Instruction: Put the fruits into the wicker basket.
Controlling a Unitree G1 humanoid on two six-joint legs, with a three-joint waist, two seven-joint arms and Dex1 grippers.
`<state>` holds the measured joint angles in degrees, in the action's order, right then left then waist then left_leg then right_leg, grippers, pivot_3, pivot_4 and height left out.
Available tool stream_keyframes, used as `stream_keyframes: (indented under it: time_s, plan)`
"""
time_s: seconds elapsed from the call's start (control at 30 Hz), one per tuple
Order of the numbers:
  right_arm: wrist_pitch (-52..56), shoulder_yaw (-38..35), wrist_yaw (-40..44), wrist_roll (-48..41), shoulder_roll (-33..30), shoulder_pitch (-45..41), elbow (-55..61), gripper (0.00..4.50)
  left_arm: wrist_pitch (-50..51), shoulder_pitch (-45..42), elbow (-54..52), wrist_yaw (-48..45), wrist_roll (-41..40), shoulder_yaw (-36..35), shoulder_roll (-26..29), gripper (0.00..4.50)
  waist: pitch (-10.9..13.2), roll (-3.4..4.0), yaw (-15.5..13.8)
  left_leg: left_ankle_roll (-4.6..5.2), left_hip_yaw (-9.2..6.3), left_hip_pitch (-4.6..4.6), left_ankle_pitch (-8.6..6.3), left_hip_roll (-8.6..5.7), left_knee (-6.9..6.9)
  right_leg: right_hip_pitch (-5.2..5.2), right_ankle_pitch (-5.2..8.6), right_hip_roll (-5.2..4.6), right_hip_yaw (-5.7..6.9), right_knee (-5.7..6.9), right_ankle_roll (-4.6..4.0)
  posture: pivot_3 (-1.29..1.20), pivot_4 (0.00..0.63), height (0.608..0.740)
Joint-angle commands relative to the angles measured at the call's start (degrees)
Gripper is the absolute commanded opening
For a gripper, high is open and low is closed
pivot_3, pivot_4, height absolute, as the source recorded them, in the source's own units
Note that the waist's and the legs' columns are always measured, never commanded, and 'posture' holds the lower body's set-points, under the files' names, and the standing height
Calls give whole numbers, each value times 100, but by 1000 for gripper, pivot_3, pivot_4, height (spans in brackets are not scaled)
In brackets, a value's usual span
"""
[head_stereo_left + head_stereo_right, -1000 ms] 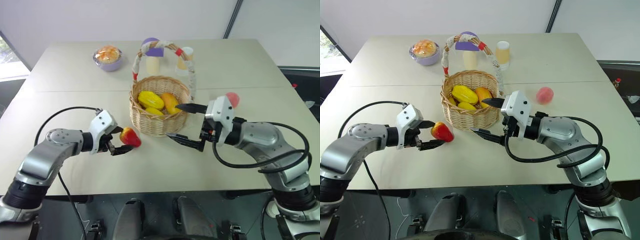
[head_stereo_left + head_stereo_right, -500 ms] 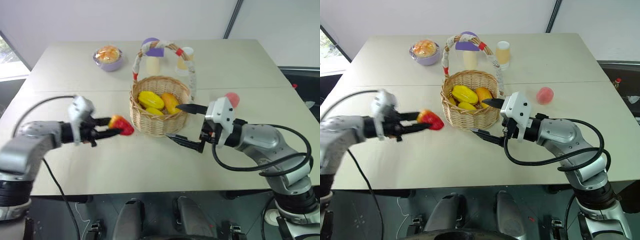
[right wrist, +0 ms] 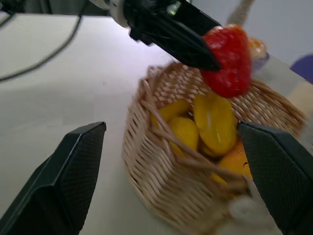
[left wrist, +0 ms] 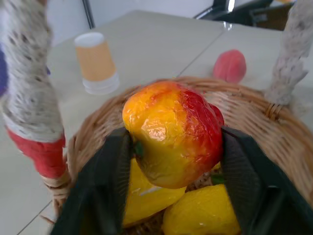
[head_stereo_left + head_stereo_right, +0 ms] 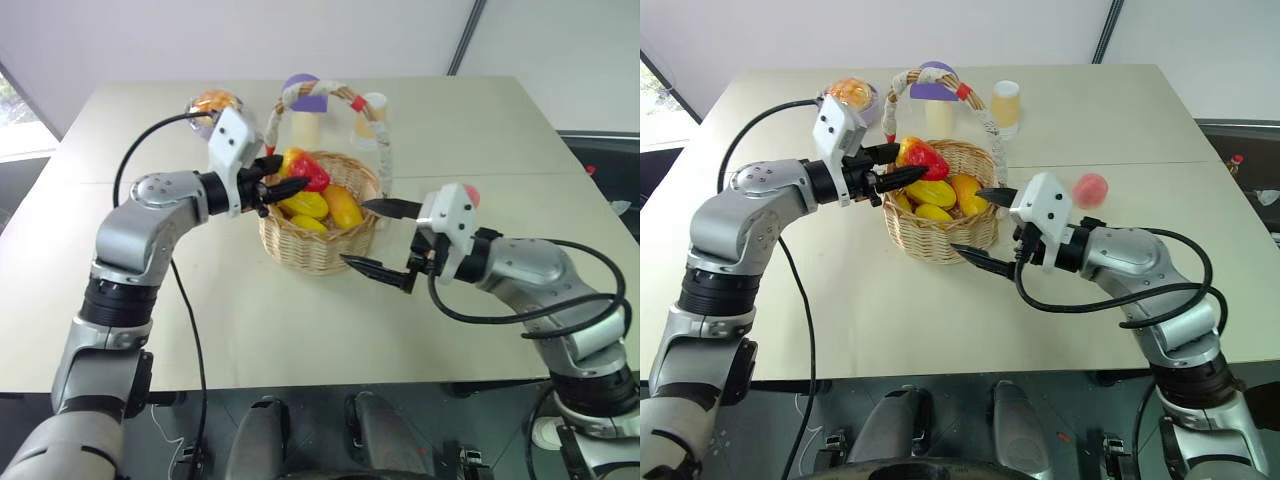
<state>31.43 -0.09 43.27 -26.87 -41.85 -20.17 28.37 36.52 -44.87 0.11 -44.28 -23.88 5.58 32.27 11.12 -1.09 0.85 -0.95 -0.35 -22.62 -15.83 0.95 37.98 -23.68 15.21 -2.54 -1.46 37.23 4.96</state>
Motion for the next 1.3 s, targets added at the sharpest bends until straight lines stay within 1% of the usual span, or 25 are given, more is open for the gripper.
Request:
stream_keyframes:
  time_s: [0.03,0.13,0.2,0.3,0.4,0.5,0.67,0.77,0.9,1.0,1.07,1.1,1.13,1.23,1.3]
  plan:
    - [-321,-391,-39,527,-429,108,-262,4500,-197,-156,-146,-263,-21,-123,35,4448,0,0,-10,0,1,0,0,-1,2,1,0,-1,0,0,0,0,150,740]
    - [-645,-390,-196,1288,-904,139,-998,4500,-221,23,-402,-524,-253,-327,113,4448,0,0,-16,-1,3,1,0,-2,9,8,-1,-6,0,-1,1,0,150,740]
    - [-830,-383,-362,1614,-977,5,-1560,4500,-315,221,-605,-742,-416,-489,175,4448,0,0,9,-1,6,4,0,-3,12,10,-1,-9,-1,-1,1,0,150,740]
    - [-885,-526,-1110,1771,-376,-731,-3061,4500,-290,898,-1241,-1168,-726,-637,426,4448,2,5,74,-1,16,15,1,2,5,9,-1,-5,-14,1,1,0,150,740]
    - [-1183,-597,-1504,1872,139,-1309,-4284,4500,-131,1344,-1673,-998,-689,-524,461,4448,2,5,114,-8,10,19,5,3,3,11,-1,-2,-13,9,0,0,150,740]
    - [-1509,-685,-1824,2003,403,-1694,-5231,4500,7,1605,-2053,-857,-790,-486,408,4448,3,4,97,-9,9,14,6,2,4,11,-1,-4,-10,10,0,0,150,740]
    - [-1606,-997,-2082,1763,793,-2236,-6369,4500,358,1876,-2571,-603,-1051,-470,308,4448,3,5,27,-7,10,11,4,-1,4,12,-1,-14,-15,4,2,0,150,740]
    - [-1628,-1027,-2019,1741,920,-2397,-6820,4500,418,1912,-2683,-512,-1067,-422,288,4448,3,5,26,-7,8,12,5,-1,4,12,-1,-12,-14,4,2,0,150,740]
    - [-1611,-1094,-1967,1670,1033,-2479,-7121,4500,393,1869,-2651,-493,-981,-322,251,4448,3,6,25,-8,9,13,5,-1,4,13,-1,-10,-13,4,1,0,150,740]
    - [-1738,-1144,-1986,1640,1066,-2480,-7149,3682,367,1836,-2603,-508,-956,-314,247,4500,3,6,26,-7,8,13,5,-1,4,13,-1,-10,-14,4,1,0,150,740]
    - [-1807,-1116,-1962,1667,1050,-2398,-6983,2684,323,1830,-2552,-538,-942,-337,281,4500,4,7,32,-8,9,13,5,-1,4,13,-1,-10,-13,4,1,0,150,740]
    - [-1898,-1003,-1863,1757,993,-2251,-6711,2357,251,1879,-2524,-548,-933,-410,302,4500,3,7,33,-8,9,13,5,-1,4,13,-2,-9,-14,4,1,0,150,740]
    - [-1930,-900,-1764,1830,934,-2096,-6409,2177,138,1945,-2497,-524,-918,-524,295,4500,4,7,28,-8,8,13,5,-1,3,13,-1,-9,-14,4,1,0,150,740]
    - [-2044,-636,-1456,2069,654,-1561,-5367,2177,115,2164,-2371,-420,-1094,-996,324,4500,4,9,24,-7,6,13,5,0,0,11,-1,-8,-13,5,1,0,150,740]
    - [-2118,-562,-785,1903,265,-890,-3933,2177,3,2503,-2237,-511,-1153,-1477,490,4500,4,15,14,-7,5,10,4,0,-1,8,-1,-8,-13,3,1,0,150,740]
